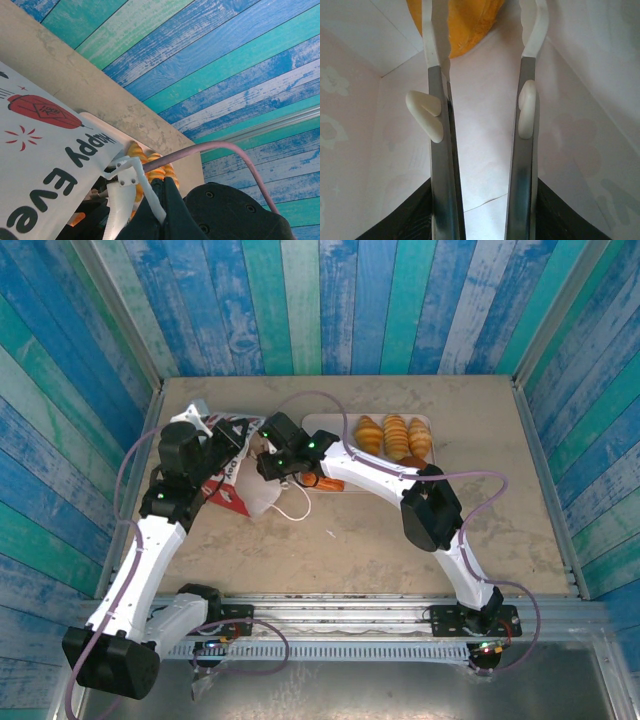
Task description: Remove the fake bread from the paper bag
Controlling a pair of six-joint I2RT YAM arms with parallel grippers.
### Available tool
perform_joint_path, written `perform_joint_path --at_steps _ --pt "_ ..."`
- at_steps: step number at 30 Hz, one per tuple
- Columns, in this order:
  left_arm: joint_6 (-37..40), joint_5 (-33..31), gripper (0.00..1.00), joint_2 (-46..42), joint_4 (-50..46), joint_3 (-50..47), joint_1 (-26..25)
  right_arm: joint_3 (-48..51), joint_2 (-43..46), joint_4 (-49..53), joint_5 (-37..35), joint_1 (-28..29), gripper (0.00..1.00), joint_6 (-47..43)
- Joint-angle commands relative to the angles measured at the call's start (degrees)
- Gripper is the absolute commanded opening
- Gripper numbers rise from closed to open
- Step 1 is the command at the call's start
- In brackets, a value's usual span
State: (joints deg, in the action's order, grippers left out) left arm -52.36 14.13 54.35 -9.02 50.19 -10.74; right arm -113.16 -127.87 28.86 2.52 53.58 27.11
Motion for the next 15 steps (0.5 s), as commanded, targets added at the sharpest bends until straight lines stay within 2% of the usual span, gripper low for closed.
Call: perform_joint_path --at_steps 1,10,15 --pt "0.59 0.55 0.00 -0.91 0.05 -0.09 -0.17 -2.11 -1.14 -2.75 -0.34 0.50 0.45 -0.49" --pt "1.10 1.55 0.00 -1.09 -0.39 -0.01 -0.16 -5.04 -3.61 -2.97 -0.07 0.62 0.45 -1.61" --pt "1.38 1.13 0.00 -1.52 -0.66 -0.10 -0.16 -5.31 -3.55 -3.16 -0.06 0.65 0.37 -2.13"
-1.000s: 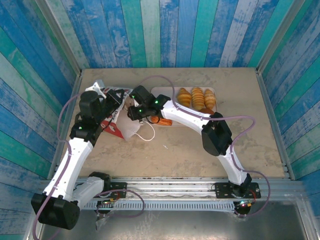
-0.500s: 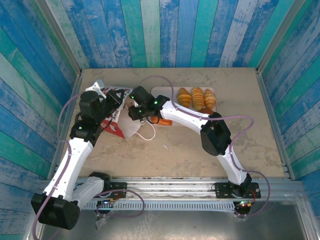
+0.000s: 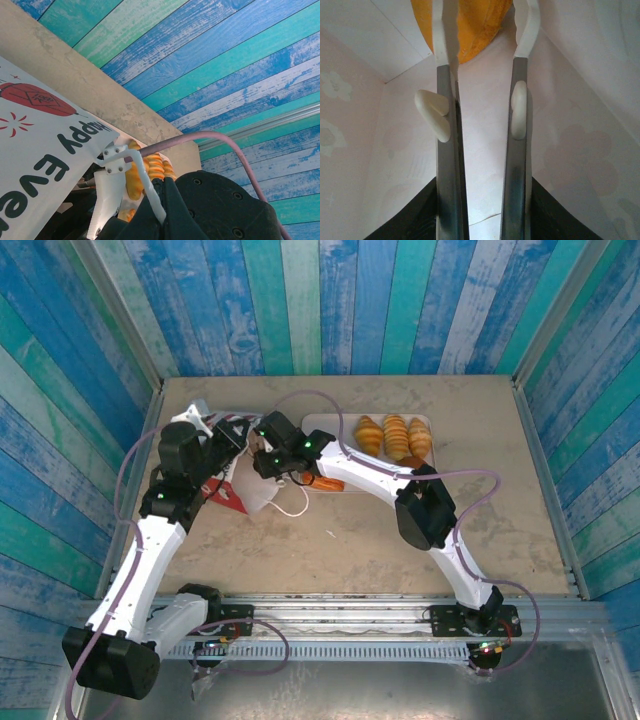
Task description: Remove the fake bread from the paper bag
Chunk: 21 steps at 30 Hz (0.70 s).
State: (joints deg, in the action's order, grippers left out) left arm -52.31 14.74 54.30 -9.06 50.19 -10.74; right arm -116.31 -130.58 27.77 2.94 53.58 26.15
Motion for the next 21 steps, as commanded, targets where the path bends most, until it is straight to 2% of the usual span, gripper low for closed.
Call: perform_joint_path --at_steps 1,9,15,21 --pt "1.42 0.40 0.00 -1.57 -0.70 -0.05 -0.20 -2.09 -0.60 -1.95 -0.48 0.61 0.34 -1.39" --pt "1.15 -1.47 0.00 -2.01 -1.31 -0.35 -0.23 2.29 4.39 -2.79 -3.03 1.53 0.18 -7.20" --pt "0.70 -3.11 0.00 -1.91 -1.96 -0.18 -0.22 6.81 8.65 -3.43 -8.98 3.62 0.15 -13.53" --pt "0.37 -6.42 0.00 -2.45 -3.65 -0.24 -0.15 15.55 14.34 -9.13 -15.74 6.80 0.16 -26.33"
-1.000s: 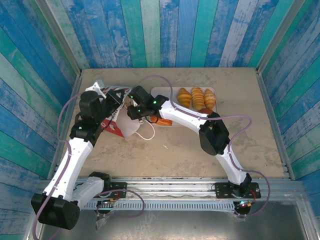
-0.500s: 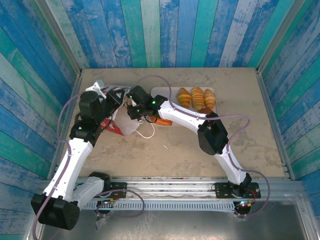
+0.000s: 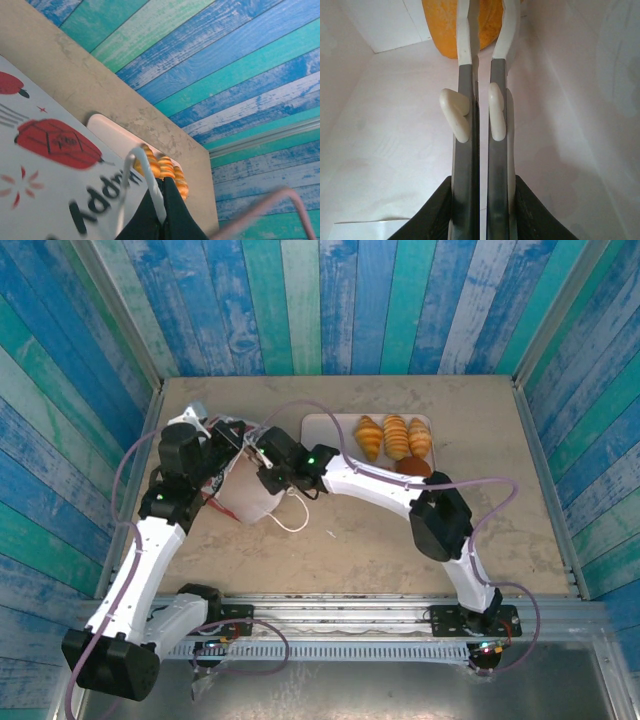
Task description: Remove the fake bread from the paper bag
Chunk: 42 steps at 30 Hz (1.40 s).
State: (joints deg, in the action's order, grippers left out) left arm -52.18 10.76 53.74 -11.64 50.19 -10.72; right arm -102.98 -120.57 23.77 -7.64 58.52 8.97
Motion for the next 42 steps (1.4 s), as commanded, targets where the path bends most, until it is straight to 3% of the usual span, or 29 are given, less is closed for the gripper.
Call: perform_joint_path --at_steps 1,8,15,24,31,42 --pt "0.25 -2.75 0.00 -1.96 -1.31 -0.35 -0.20 3.70 5.16 -5.64 -5.21 2.13 0.16 -11.41" --pt "-0.33 -4.05 0.00 -2.06 -1.54 -0.83 -0.18 14.16 10.50 -8.01 -6.83 3.15 0.17 -22.16" --pt "-0.15 -4.34 0.00 -1.27 -1.76 -0.45 -0.22 20.39 15.08 -7.96 -5.55 3.35 0.17 -26.33" --pt "-0.02 -4.19 0.00 -0.91 -1.68 -0.62 -0.18 26.68 19.82 -0.99 -1.71 4.43 0.21 -34.18" --pt "-0.20 -2.47 0.00 -0.21 -1.26 -0.44 -0.23 27.24 22.36 5.30 -6.15 4.58 0.25 -33.60" --pt "0.59 3.11 0.00 0.52 0.65 -1.49 -0.18 25.63 25.29 11.44 -1.90 4.56 0.34 -26.49"
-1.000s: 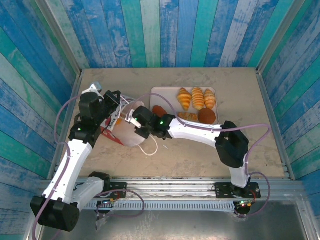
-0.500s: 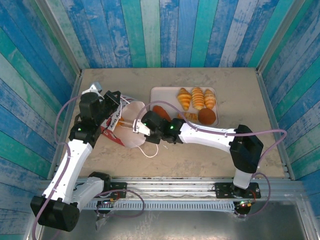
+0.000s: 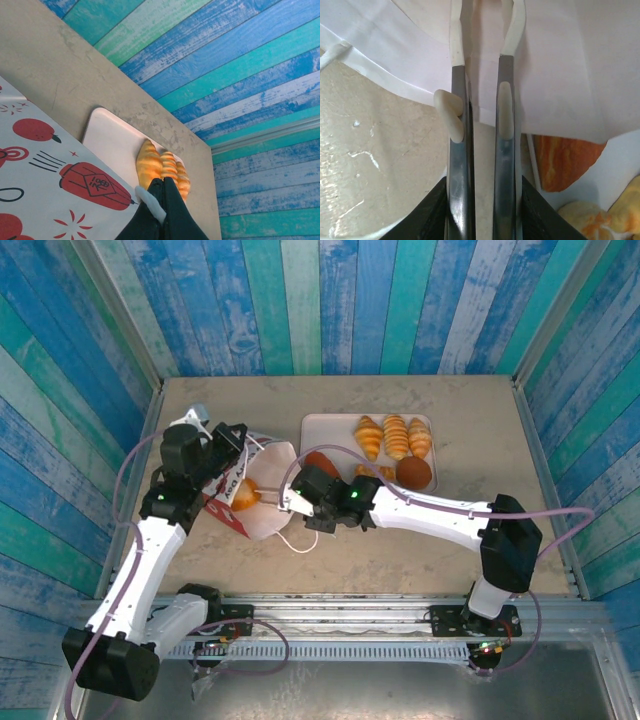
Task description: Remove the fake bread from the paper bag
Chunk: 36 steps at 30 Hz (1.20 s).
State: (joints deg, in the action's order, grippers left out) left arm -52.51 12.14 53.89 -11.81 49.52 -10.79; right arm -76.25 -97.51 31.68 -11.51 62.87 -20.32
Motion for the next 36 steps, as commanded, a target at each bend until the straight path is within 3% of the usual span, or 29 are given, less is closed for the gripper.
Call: perform_joint_path --at_steps 1,14,26,31,36 --pt "1.01 2.07 0.00 0.34 0.83 -0.84 -0.13 -1.46 2.50 4.27 2.85 0.18 0.35 3.40" --pt "0.86 4.20 0.00 0.25 1.87 -2.08 -0.11 -2.65 5.24 8.16 8.09 -0.39 0.39 14.41" --pt "1.83 4.27 0.00 -1.31 1.72 -2.76 -0.11 -9.66 -1.98 9.01 21.25 -5.73 0.42 28.59" --pt "7.10 6.12 0.00 -2.71 -0.62 -1.53 -0.12 -11.51 -4.52 7.93 23.21 -5.94 0.43 27.54" --pt "16.93 8.92 0.00 -3.03 -10.98 2.32 -0.11 -10.83 -4.72 5.78 24.59 -6.43 0.43 28.87"
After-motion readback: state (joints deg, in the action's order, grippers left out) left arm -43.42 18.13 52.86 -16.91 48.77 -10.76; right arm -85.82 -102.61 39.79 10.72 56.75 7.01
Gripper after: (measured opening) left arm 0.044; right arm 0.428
